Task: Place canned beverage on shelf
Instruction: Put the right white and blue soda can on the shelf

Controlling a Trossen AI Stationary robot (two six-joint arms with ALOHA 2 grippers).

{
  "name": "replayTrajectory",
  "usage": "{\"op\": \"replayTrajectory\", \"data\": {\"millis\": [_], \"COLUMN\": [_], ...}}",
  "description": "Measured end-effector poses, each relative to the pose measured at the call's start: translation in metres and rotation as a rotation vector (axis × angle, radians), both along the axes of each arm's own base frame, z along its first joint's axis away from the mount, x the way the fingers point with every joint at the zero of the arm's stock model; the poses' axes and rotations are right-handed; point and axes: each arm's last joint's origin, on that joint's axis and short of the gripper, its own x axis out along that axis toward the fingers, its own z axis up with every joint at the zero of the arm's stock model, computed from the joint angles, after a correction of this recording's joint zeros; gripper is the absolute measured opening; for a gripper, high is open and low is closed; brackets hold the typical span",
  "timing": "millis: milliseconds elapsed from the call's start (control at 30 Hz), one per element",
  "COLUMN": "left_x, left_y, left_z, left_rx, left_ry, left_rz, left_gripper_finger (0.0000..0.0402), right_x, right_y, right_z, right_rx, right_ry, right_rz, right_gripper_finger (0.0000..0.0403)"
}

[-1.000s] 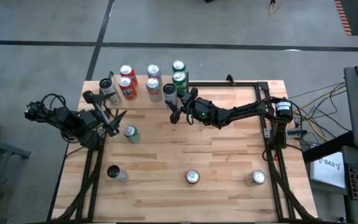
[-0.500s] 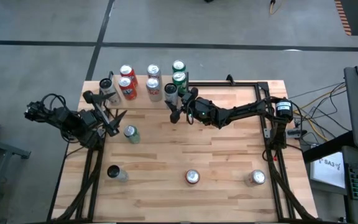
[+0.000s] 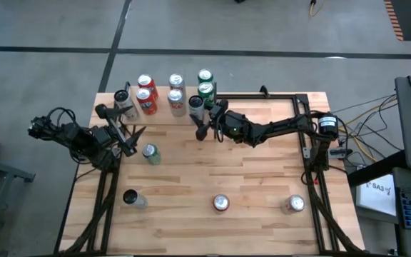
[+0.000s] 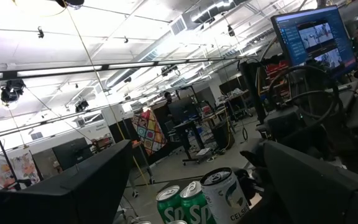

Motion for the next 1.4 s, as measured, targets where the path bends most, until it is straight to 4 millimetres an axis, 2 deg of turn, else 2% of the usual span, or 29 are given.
{"op": "replayTrajectory", "data": {"millis": [633, 1233, 1400], "left_x": [0.000, 0.000, 0.000], "left_y": [0.000, 0.000, 0.000], "left_z": [0.000, 0.000, 0.000], "left_rx": [-0.002, -0.003, -0.002], "left_ry": [-0.001, 0.000, 0.000], "left_rz": [-0.001, -0.001, -0.001], "left_gripper_finger": [0.0349, 0.0349, 0.0349], "right_x": [-0.007, -0.020, -0.026], "right_y": [0.001, 0.007, 0.015], "right_z": [0.019, 0.051, 0.065], "right_rx": [-0.043, -0.089, -0.118], "right_ry": [-0.026, -0.098, -0.119], "right_rz": [0.001, 0.013, 0.026], "right_gripper_finger": [0.0316, 0.0318, 0.0314]}}
